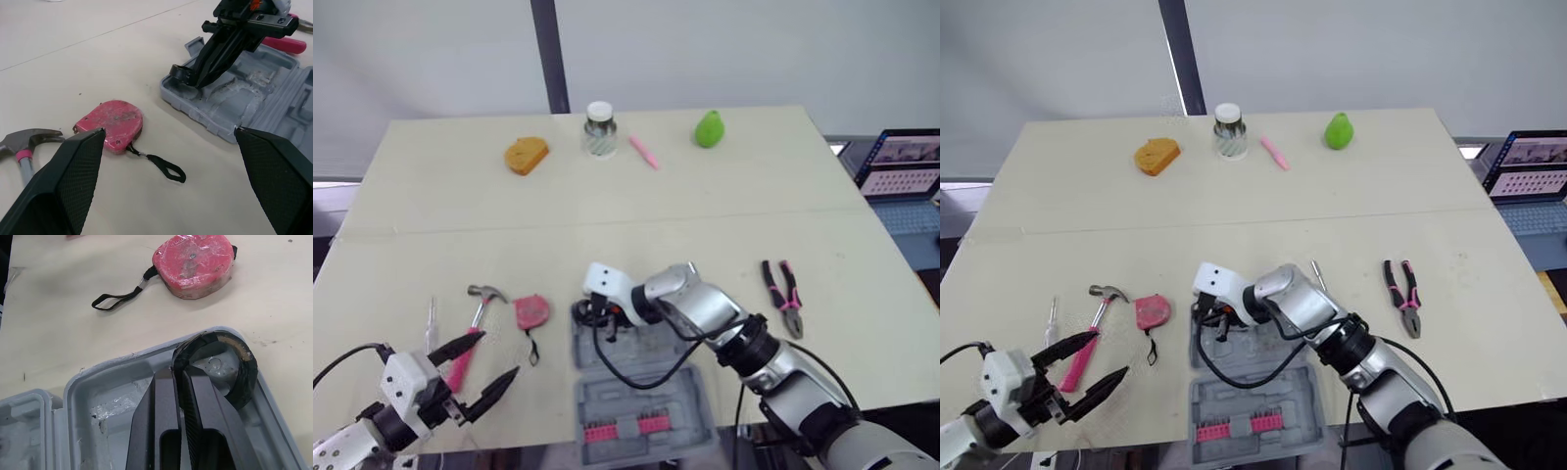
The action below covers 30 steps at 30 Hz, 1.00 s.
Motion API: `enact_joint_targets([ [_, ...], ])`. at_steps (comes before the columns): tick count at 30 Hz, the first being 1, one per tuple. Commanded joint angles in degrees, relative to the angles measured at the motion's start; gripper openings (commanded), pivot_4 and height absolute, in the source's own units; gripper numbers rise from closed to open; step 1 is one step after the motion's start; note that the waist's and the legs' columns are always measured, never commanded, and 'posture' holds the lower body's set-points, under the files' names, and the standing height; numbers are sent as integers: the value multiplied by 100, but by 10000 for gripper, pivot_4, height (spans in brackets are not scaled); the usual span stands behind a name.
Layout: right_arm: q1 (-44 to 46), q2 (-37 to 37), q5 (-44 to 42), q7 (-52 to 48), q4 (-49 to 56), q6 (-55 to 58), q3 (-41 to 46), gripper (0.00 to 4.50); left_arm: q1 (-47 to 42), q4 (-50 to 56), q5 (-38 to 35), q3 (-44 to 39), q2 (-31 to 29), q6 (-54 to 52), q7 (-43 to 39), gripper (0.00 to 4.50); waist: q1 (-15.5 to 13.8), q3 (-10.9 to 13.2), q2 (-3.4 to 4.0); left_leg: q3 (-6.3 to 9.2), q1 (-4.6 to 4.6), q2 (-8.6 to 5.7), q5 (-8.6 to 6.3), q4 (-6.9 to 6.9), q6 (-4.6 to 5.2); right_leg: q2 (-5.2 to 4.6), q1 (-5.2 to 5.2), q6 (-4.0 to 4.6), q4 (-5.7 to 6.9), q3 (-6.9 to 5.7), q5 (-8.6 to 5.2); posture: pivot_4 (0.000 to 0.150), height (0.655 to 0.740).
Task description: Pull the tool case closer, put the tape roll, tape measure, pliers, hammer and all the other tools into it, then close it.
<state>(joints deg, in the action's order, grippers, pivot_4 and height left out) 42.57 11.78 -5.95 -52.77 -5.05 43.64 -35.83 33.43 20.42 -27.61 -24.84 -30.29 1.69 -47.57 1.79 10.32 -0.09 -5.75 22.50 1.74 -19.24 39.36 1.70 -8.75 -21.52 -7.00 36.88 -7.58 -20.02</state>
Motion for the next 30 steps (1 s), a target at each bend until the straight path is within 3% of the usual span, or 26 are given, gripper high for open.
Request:
enact_joint_targets([
  [1,68,-81,24,-42,31,-139,13,381,96,254,-40,-166,28,32,68,45000,0,0,0,0,0,0,0,0,0,-1,0,0,0,0,0,1500,6950],
  [11,32,-25,27,-191,115,-107,-22,381,89,289,-57,-163,13,31,47,45000,1,0,0,-1,1,1,-1,-1,-2,0,-3,3,1,-1,-2,1500,6950],
  [13,5,-68,-36,-197,189,-72,34,7474,85,272,-54,-159,9,43,30,45000,1,0,0,-1,1,2,-1,-1,-2,0,-4,3,1,-1,-2,1500,6950],
  [30,-58,-84,-411,-7,681,164,602,7474,-32,174,23,-41,2,65,-32,45000,-1,0,0,-1,1,2,-2,-2,-3,-2,-5,4,1,-1,-2,1500,6950],
])
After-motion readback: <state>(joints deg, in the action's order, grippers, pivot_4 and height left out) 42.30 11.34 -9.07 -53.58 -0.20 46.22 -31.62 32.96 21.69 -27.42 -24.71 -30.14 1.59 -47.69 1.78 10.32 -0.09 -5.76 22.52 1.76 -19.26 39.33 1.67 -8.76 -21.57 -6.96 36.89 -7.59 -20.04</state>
